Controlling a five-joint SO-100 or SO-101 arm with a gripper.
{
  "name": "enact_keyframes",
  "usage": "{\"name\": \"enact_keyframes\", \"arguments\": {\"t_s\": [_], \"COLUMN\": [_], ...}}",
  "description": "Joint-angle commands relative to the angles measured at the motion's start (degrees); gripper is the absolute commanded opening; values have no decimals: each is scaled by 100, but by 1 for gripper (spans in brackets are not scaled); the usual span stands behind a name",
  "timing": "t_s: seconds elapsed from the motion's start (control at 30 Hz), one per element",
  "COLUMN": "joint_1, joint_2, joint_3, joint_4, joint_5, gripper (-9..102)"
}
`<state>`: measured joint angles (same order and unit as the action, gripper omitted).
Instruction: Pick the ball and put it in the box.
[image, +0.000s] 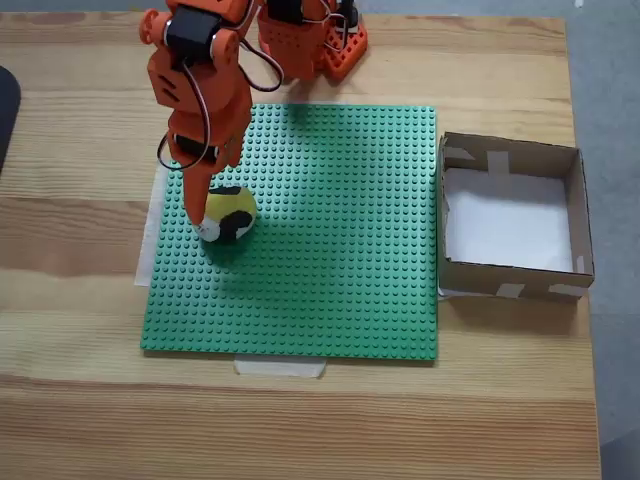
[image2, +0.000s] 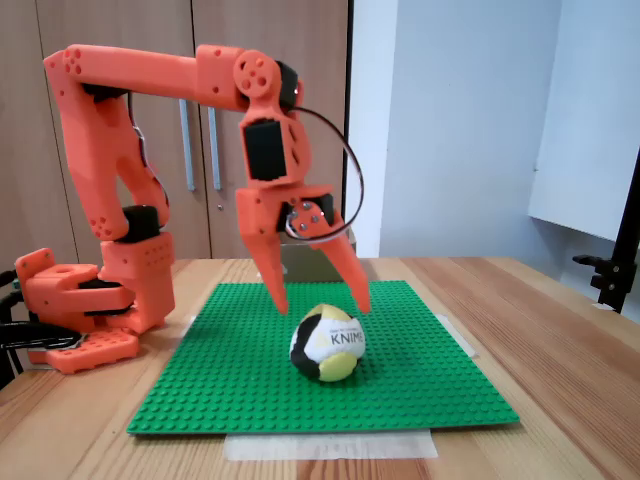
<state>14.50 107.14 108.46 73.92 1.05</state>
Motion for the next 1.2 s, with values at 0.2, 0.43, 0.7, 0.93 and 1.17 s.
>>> {"name": "enact_keyframes", "arguments": {"t_s": [0.2, 0.43, 0.7, 0.93, 1.17], "joint_1": [-35, -62, -149, -158, -149], "joint_2": [0, 0, 0, 18, 97], "joint_3": [580, 765, 853, 826, 782], "joint_4": [-712, -1204, -1468, -1415, -1406], "joint_5": [-220, -193, -167, -123, -105], "gripper": [46, 45, 43, 44, 43]}}
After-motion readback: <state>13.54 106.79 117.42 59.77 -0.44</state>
